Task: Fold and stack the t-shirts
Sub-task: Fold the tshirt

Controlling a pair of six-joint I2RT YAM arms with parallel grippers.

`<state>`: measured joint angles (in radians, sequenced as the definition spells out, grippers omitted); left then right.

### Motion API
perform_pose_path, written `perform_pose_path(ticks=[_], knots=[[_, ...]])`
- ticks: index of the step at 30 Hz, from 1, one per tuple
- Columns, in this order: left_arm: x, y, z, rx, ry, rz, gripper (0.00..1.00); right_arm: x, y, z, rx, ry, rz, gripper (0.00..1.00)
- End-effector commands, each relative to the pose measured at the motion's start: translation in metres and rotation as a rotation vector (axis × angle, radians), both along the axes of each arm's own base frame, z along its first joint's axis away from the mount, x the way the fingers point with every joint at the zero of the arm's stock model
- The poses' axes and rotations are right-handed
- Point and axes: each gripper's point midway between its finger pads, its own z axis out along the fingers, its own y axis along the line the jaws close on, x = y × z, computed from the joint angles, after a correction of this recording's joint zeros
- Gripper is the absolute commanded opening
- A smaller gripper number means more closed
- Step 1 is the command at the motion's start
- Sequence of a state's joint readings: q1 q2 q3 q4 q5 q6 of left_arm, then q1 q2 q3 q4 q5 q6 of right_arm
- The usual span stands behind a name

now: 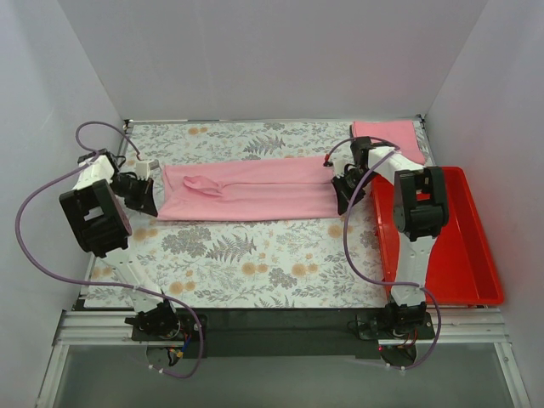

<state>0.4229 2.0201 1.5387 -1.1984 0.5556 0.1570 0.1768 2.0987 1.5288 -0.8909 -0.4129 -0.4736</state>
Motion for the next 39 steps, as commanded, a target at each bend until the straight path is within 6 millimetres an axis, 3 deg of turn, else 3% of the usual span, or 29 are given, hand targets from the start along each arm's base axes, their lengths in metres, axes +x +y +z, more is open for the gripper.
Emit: perform_pose_path(ticks=[1,7,11,12,13,16,17,19,21,22,24,25,31,35,39], knots=[[-0.004,0.012,0.010,0.052,0.009,-0.013,0.00,-0.002,-0.019,0.010,-0.067,-0.039,0.021,0.01],[-0.029,0.010,-0.002,0.074,0.071,-0.029,0.00,-0.023,-0.026,0.010,-0.085,-0.019,0.064,0.01],[-0.033,0.009,-0.014,0.080,0.072,-0.015,0.00,-0.043,-0.020,0.002,-0.056,0.038,0.086,0.01],[-0.031,0.008,-0.014,0.073,0.066,-0.010,0.07,-0.045,-0.019,0.002,-0.049,0.045,0.087,0.05],[-0.030,0.002,-0.011,0.043,0.055,-0.007,0.20,-0.047,-0.017,0.004,-0.040,0.049,0.088,0.24],[-0.011,-0.008,0.019,-0.017,-0.062,0.003,0.29,-0.041,-0.009,0.022,0.002,0.020,0.076,0.52],[-0.006,-0.011,0.029,-0.035,-0.100,0.005,0.29,-0.042,-0.006,0.029,0.020,0.026,0.073,0.53],[0.012,-0.018,0.059,-0.067,-0.208,0.022,0.29,-0.031,-0.002,0.049,0.039,-0.020,0.069,0.53],[0.024,-0.025,0.073,-0.063,-0.258,0.036,0.27,-0.029,0.002,0.065,0.061,-0.039,0.069,0.52],[0.027,-0.038,0.081,-0.055,-0.283,0.004,0.26,-0.027,0.003,0.069,0.067,-0.050,0.069,0.50],[0.033,-0.051,0.082,-0.047,-0.312,-0.012,0.22,-0.019,0.006,0.081,0.084,-0.092,0.071,0.47],[0.035,-0.069,0.081,-0.053,-0.305,-0.027,0.20,-0.016,0.007,0.084,0.090,-0.103,0.072,0.45],[0.044,-0.111,0.044,-0.014,-0.231,-0.070,0.08,0.004,0.010,0.081,0.085,-0.121,0.072,0.29],[0.050,-0.125,0.025,0.004,-0.190,-0.099,0.04,0.015,0.012,0.077,0.078,-0.127,0.080,0.24],[0.069,-0.133,0.010,0.006,-0.162,-0.081,0.03,0.036,0.016,0.081,0.071,-0.181,0.095,0.24]])
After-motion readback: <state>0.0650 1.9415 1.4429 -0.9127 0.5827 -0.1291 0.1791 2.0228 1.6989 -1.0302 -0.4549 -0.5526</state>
